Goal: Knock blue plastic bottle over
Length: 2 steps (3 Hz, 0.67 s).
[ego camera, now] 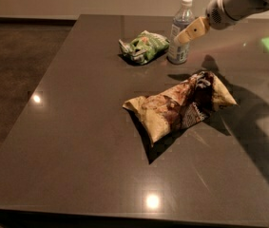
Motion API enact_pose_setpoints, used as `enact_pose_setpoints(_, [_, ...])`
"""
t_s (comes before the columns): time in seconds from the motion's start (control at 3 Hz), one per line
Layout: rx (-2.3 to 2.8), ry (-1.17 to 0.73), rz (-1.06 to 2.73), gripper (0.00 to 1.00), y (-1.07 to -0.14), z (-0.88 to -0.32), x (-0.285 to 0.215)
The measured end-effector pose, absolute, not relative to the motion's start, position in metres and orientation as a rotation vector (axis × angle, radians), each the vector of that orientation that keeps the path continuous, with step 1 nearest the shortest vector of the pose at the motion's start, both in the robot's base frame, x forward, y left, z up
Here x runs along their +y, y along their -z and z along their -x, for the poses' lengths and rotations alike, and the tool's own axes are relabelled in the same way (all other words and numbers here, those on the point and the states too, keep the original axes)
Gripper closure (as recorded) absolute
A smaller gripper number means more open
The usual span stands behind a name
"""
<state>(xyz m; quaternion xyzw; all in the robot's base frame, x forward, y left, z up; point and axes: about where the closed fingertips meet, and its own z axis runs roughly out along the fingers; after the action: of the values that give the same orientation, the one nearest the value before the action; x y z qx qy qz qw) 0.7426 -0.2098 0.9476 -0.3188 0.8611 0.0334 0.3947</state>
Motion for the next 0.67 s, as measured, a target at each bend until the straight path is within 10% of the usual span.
enact_pose_setpoints(0.67, [2.137, -0.064, 0.685, 0.0, -0.937, -0.789, -0.205])
